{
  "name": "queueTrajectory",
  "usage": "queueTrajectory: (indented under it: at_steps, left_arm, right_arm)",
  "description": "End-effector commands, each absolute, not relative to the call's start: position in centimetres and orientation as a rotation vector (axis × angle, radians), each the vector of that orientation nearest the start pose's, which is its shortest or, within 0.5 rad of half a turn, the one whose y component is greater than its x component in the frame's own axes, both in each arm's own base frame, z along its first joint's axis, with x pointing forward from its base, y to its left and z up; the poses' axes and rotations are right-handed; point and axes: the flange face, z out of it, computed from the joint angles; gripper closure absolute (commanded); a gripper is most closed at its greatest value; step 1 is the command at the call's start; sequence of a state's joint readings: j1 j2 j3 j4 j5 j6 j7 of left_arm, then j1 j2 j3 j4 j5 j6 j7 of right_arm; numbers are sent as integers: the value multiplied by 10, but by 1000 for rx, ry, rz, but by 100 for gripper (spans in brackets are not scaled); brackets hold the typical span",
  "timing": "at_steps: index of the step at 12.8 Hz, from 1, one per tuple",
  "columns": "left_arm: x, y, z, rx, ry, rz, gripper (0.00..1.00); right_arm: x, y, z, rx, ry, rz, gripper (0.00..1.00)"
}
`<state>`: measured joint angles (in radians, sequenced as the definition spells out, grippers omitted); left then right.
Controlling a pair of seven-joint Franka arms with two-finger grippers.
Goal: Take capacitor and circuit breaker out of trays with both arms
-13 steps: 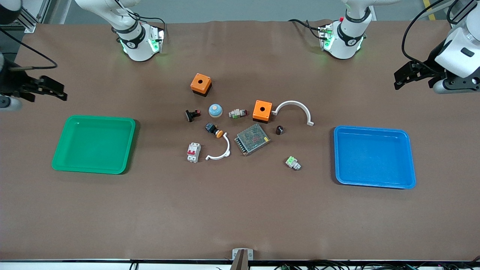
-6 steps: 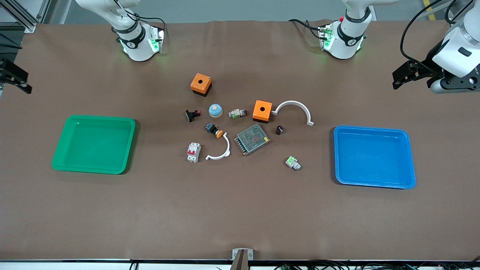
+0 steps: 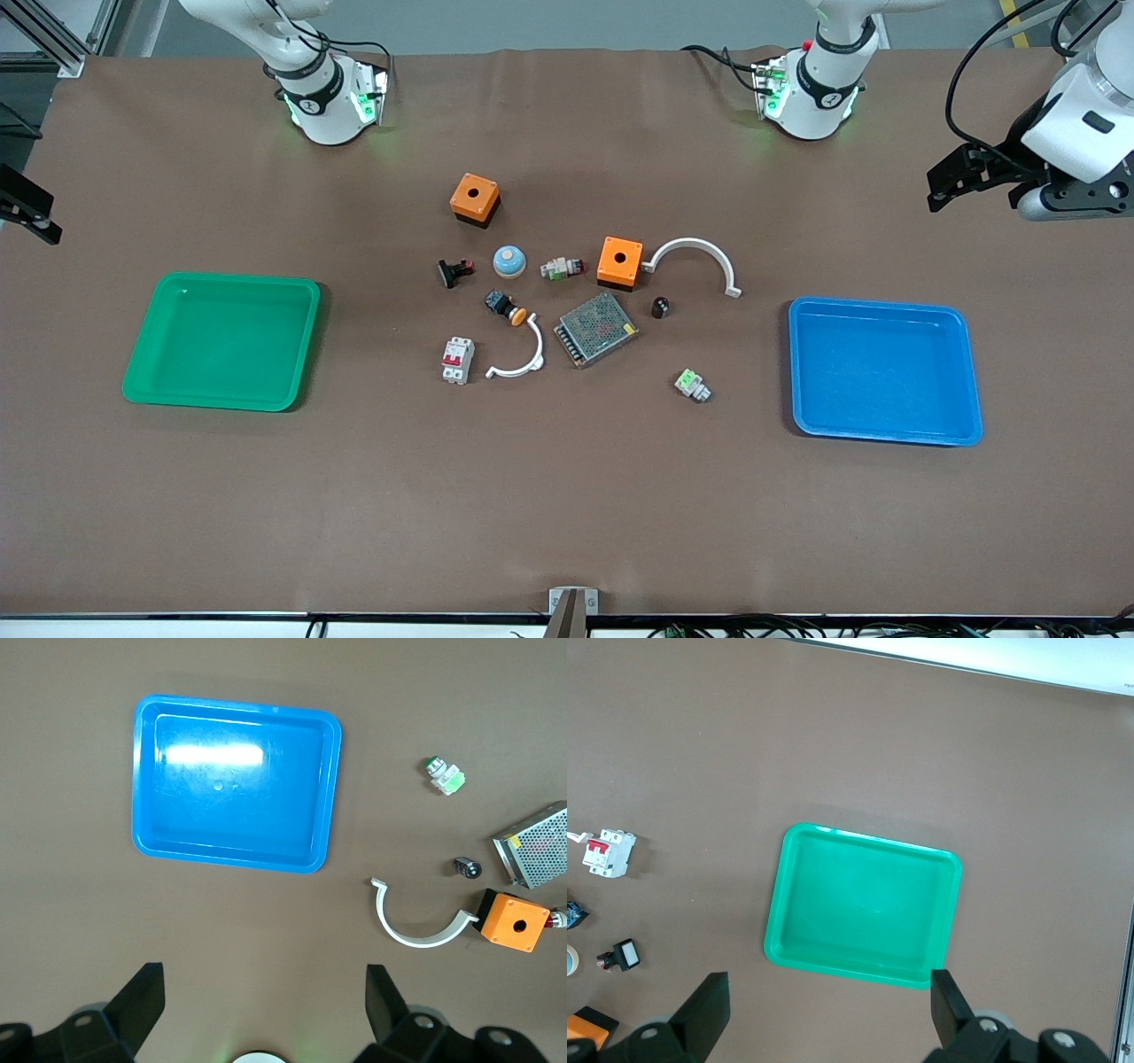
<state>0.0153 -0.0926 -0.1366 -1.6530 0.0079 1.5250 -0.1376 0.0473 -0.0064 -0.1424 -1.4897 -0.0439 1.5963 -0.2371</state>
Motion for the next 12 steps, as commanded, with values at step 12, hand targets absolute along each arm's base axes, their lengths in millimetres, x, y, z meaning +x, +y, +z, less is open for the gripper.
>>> queueTrajectory:
  at_steps: [12]
  left_arm:
    - [513, -63, 651, -3126, 11, 4, 0]
  right_arm:
    - [556, -50, 667, -3141, 12, -176, 0]
